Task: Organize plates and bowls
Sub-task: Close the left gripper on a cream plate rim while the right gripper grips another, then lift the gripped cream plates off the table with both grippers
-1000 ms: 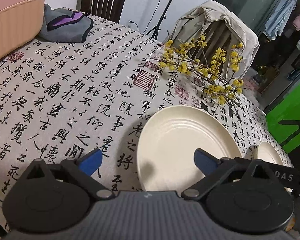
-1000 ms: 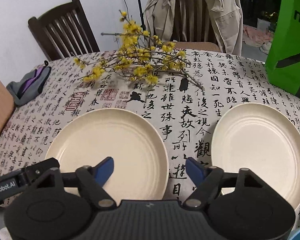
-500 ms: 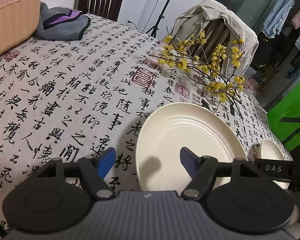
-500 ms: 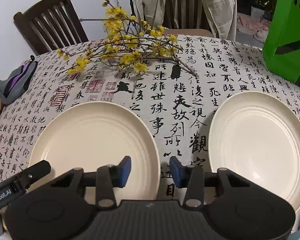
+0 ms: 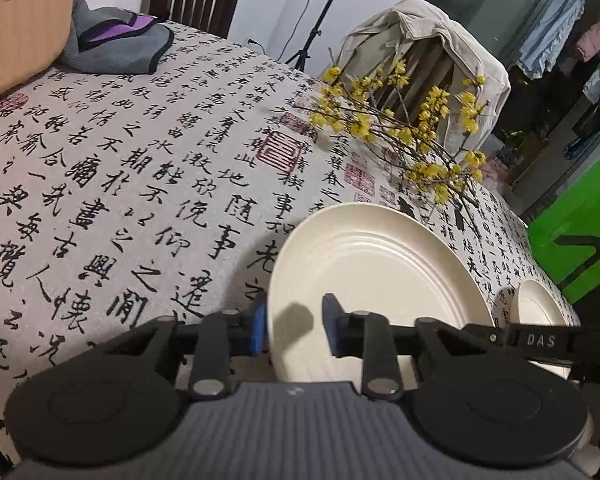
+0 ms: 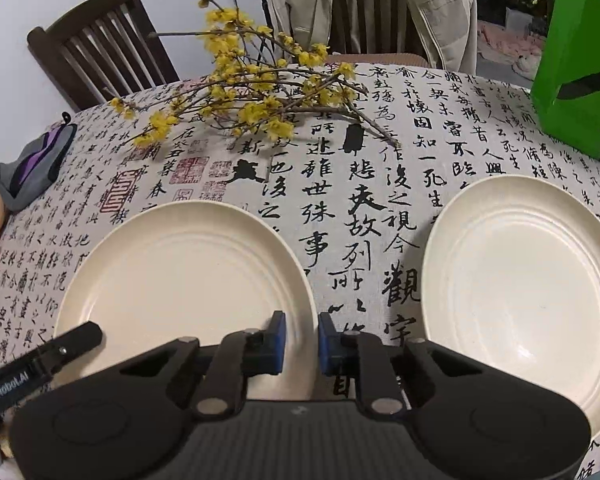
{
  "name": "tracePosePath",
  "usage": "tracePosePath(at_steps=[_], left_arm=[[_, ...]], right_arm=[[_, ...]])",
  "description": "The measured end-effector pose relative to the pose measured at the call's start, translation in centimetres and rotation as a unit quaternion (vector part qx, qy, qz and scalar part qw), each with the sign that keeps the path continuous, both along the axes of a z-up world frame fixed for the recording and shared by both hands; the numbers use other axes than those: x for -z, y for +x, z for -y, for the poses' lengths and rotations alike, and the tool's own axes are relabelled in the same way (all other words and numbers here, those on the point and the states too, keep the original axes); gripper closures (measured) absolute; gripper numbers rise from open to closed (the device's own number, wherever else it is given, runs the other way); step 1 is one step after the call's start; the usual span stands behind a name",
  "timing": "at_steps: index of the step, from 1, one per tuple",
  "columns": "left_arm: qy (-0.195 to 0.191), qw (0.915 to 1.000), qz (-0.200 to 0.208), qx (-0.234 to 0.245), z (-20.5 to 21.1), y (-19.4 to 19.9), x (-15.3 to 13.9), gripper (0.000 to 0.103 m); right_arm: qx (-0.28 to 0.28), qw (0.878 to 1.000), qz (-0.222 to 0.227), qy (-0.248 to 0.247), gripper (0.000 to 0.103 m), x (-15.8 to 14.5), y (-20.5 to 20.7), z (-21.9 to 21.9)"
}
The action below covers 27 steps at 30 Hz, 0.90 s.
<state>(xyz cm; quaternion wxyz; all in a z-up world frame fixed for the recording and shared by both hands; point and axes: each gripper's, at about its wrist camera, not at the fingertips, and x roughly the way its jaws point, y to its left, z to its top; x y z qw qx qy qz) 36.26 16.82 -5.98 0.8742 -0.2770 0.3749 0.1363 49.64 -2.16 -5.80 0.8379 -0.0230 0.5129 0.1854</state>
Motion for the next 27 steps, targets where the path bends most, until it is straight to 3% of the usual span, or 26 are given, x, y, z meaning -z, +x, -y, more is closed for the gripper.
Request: tracePosePath(at_steps=[3, 27], left_arm=[[-0.011, 0.9999, 0.003, -0.005, -0.6, 0.0, 0.1, 0.082], [0.024, 0.9996, -0.006, -0.010, -0.3, 0.1, 0.0, 0.082]], right_arm=[[-0.007, 1.000, 0.008, -0.004, 0.087, 0.0, -0.3, -0.1], [-0.059, 0.996, 0.050, -0.044, 0.086, -0.3, -2.4, -1.2]])
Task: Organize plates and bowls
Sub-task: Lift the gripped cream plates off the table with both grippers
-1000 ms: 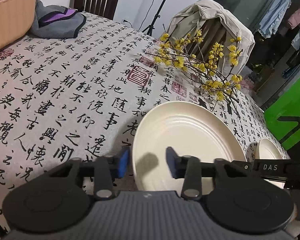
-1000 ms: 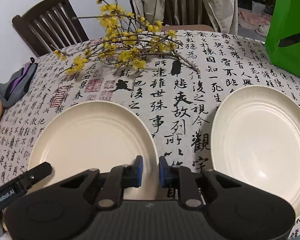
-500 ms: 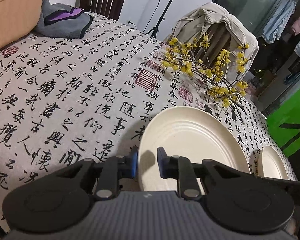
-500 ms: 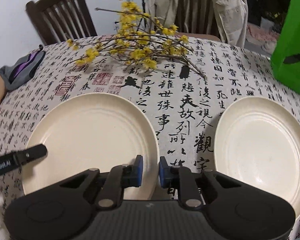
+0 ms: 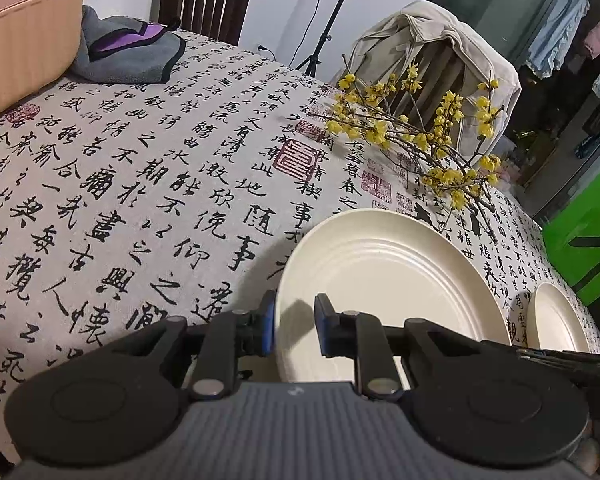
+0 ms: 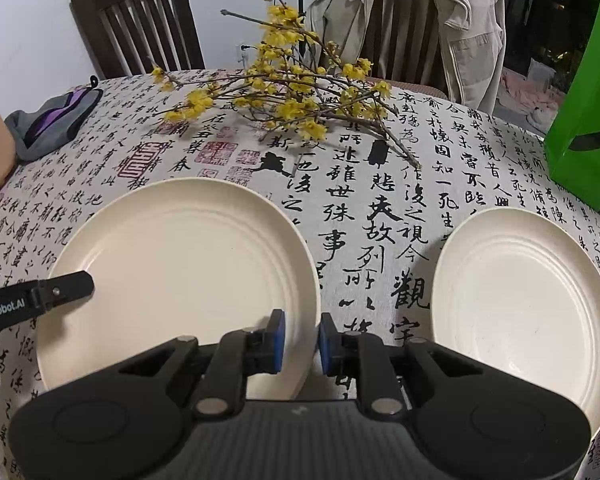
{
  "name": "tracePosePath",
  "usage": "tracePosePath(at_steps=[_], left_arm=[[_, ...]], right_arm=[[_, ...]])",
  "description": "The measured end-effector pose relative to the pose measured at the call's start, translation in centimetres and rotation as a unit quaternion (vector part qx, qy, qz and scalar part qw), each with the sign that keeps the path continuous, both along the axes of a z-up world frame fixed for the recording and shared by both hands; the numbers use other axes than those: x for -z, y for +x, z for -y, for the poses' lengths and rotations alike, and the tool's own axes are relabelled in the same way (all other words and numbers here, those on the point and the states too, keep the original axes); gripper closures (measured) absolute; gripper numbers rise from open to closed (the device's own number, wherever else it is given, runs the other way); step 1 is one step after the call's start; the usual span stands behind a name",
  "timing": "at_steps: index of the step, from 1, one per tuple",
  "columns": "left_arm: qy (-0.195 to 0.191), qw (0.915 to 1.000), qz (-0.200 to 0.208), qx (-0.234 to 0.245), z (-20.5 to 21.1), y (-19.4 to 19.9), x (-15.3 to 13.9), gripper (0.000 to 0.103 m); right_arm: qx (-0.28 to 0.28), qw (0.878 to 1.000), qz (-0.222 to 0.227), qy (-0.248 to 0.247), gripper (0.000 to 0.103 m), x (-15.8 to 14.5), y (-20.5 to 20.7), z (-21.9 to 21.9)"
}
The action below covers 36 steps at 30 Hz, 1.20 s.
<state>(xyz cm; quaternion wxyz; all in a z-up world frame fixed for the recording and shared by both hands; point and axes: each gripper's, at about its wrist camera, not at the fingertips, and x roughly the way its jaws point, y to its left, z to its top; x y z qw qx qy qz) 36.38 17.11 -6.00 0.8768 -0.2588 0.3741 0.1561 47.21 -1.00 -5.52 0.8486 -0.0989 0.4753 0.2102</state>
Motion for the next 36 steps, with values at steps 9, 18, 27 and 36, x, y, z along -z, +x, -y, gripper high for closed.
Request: tracePosePath(at_steps=[9, 18, 27, 36], left_arm=[[0.002, 1.0000, -0.002, 0.002, 0.1, -0.1, -0.1, 0.081], [0.048, 0.9988, -0.007, 0.013, 1.0, 0.2, -0.1, 0.081], [0.065, 0.9978, -0.008, 0.004, 0.9, 0.0, -0.3, 0.081], [0.077, 0.9970, 0.000, 0.000, 1.0, -0.3, -0.9, 0.081]], right_arm=[[0.004, 1.000, 0.002, 0.000, 0.086, 0.0, -0.1, 0.0], [-0.003, 1.000, 0.013, -0.007, 0.085, 0.0, -0.3, -0.2], [-0.024, 0.999, 0.044, -0.016, 0.086, 0.0, -1.3, -0.7], [-0.027, 0.997, 0.067, -0.004, 0.086, -0.7, -1.8, -0.6]])
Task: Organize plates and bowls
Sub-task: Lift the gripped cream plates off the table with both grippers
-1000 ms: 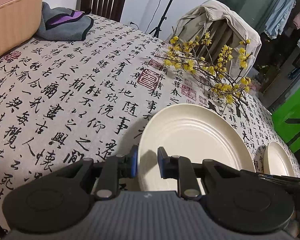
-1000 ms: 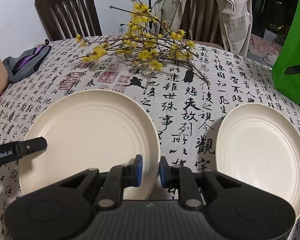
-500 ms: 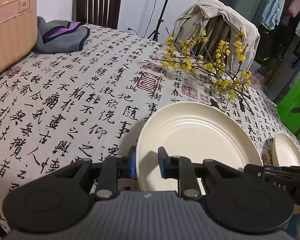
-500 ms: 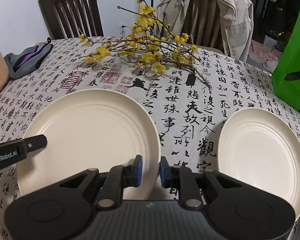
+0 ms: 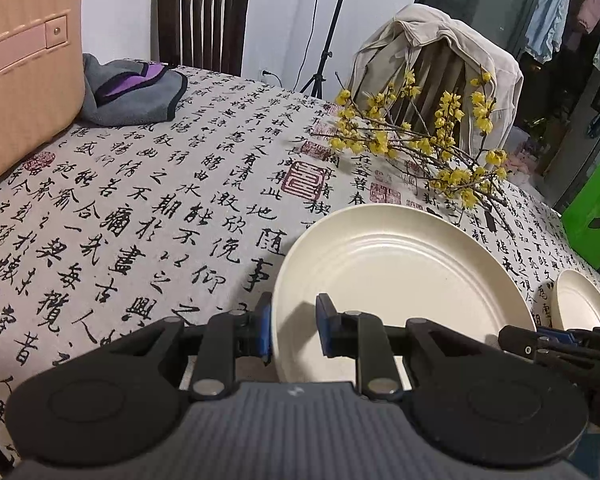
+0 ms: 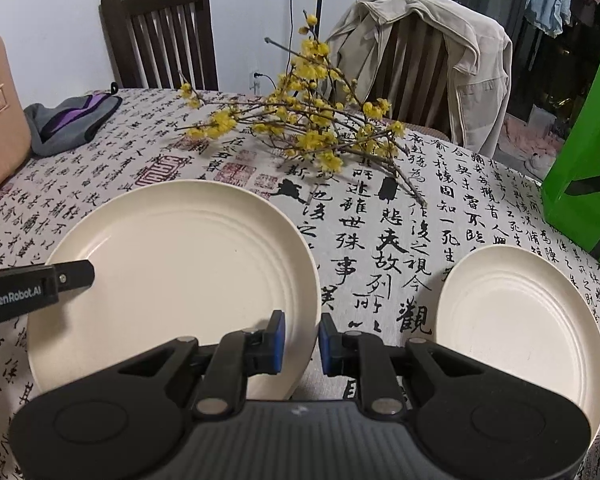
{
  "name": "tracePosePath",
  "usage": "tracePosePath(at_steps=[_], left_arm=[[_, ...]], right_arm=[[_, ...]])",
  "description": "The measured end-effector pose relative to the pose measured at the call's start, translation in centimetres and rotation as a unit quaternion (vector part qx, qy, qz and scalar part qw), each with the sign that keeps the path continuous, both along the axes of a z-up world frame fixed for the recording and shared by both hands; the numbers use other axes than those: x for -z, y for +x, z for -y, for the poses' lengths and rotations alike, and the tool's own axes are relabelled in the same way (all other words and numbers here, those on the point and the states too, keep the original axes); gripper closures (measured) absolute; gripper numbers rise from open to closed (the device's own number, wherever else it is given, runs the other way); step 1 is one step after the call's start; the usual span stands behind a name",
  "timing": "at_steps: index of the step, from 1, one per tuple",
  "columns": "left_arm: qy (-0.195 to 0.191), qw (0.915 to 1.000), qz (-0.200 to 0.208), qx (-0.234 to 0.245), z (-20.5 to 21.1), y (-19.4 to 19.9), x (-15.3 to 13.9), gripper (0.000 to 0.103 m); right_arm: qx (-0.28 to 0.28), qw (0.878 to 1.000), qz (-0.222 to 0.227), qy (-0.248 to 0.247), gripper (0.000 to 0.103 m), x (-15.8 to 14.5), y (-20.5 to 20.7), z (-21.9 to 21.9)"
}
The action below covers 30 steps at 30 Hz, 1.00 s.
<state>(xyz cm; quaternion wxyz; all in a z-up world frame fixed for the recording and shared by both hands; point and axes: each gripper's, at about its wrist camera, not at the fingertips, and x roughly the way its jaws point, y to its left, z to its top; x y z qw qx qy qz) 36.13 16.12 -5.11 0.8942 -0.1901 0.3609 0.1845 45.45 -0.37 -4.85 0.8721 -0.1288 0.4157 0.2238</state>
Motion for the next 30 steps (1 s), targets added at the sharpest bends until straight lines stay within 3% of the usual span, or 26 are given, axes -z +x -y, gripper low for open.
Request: tracePosePath(at_steps=[30], left_arm=[[0.031, 0.9977, 0.061, -0.003, 0.7, -1.9, -3.6, 0.081]], right_arm=[[-0.010, 0.997, 0.054, 0.048, 0.090, -4.3, -1.8, 1.3]])
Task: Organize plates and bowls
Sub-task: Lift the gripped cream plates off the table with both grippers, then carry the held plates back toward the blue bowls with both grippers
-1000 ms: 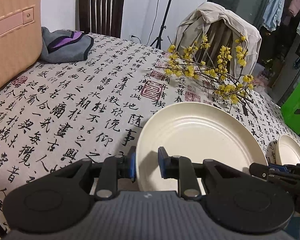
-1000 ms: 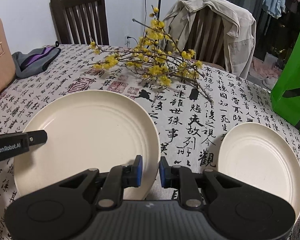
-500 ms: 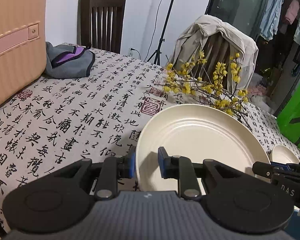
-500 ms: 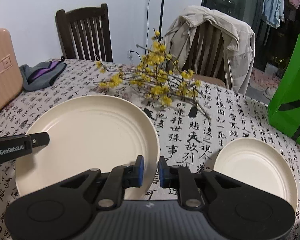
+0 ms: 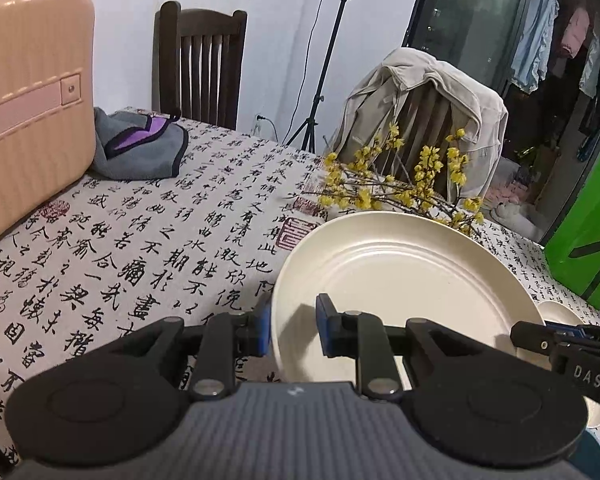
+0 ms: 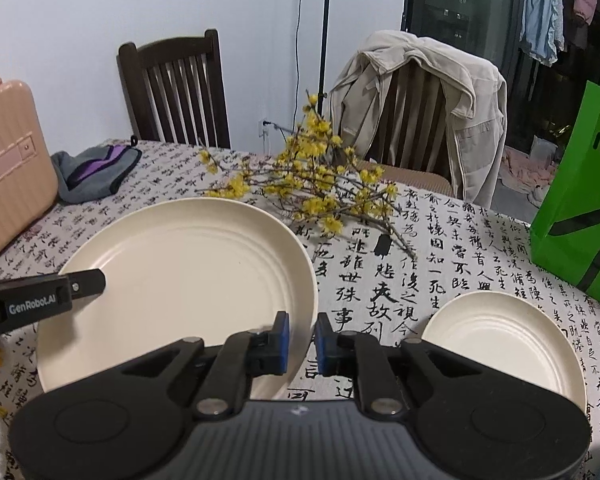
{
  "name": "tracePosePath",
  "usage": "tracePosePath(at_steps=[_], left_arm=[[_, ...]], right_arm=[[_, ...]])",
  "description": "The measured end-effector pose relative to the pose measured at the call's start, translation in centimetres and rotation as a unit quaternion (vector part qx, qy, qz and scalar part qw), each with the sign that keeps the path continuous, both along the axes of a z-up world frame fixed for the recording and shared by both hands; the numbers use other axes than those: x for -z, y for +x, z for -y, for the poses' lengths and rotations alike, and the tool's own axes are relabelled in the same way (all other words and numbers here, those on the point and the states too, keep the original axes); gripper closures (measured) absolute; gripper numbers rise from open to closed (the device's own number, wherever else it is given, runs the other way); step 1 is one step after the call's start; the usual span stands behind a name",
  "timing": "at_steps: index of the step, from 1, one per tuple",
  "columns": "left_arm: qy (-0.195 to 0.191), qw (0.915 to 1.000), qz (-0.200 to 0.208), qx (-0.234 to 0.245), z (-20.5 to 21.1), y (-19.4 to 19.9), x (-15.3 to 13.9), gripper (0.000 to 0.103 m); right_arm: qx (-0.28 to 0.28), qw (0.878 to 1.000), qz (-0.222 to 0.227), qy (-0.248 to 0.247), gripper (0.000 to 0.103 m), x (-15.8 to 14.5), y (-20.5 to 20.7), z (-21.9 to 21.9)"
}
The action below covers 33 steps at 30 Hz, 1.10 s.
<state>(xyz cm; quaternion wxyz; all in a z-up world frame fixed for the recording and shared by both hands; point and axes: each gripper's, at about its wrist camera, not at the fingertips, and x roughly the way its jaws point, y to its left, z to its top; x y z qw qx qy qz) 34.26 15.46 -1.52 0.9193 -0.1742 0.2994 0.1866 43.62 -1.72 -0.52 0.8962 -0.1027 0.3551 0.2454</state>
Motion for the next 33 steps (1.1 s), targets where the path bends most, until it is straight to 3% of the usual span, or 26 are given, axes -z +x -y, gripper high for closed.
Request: tracePosePath(at_steps=[19, 33], left_arm=[[0.018, 0.9996, 0.022, 0.003, 1.1, -2.4, -3.0, 0.081], [0.030, 0.9992, 0.025, 0.010, 1.9, -6.0, -4.7, 0.081]], right_arm=[[-0.002, 1.000, 0.019, 0.022, 0.090, -2.6, -2.3, 1.3], [-0.005, 0.999, 0.032, 0.032, 0.090, -4.4, -6.1, 2.1]])
